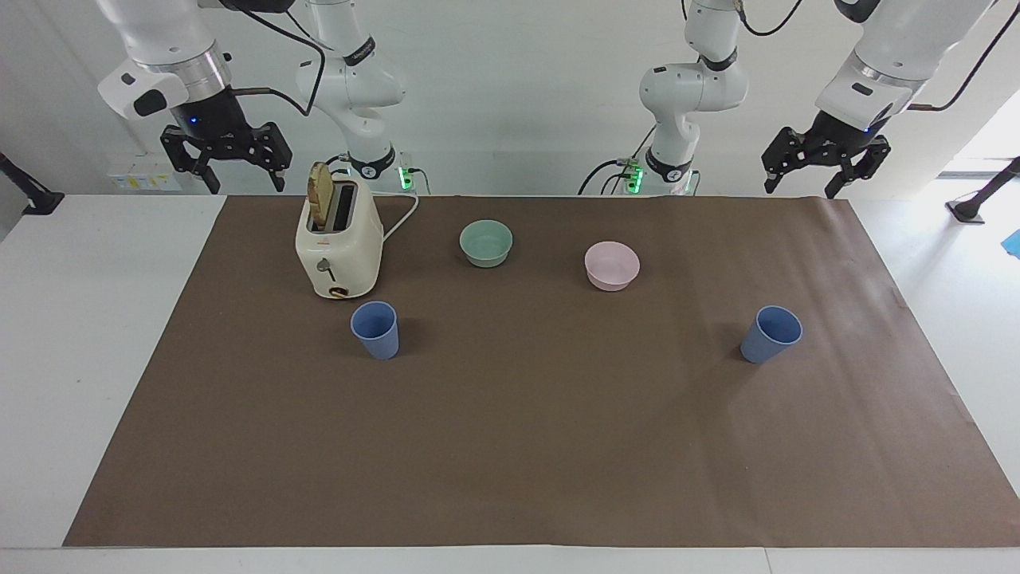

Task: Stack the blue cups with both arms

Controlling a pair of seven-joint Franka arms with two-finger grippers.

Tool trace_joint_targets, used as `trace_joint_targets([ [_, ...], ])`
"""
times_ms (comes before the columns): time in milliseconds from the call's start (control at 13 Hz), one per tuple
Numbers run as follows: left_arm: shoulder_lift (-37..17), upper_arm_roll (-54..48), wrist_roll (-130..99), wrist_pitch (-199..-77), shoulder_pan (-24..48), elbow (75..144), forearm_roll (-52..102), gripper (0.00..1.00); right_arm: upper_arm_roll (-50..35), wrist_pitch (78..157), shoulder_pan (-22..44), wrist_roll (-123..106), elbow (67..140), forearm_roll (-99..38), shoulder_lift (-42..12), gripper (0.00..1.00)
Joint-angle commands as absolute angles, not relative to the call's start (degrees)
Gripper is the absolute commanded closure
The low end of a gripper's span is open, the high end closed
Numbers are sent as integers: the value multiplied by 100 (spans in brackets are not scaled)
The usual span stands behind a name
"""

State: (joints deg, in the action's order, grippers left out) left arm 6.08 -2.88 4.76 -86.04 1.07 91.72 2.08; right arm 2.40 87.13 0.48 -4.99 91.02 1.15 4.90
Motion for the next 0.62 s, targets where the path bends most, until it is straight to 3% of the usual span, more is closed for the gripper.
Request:
trace_joint_targets([
  [0,694,-290,554,-8779,88,9263,246,0,220,8684,18,-404,9167,88,571,0],
  [538,580,-290,562,-9491,-280,9738,246,0,220,8692,18,-404,9167,88,571,0],
])
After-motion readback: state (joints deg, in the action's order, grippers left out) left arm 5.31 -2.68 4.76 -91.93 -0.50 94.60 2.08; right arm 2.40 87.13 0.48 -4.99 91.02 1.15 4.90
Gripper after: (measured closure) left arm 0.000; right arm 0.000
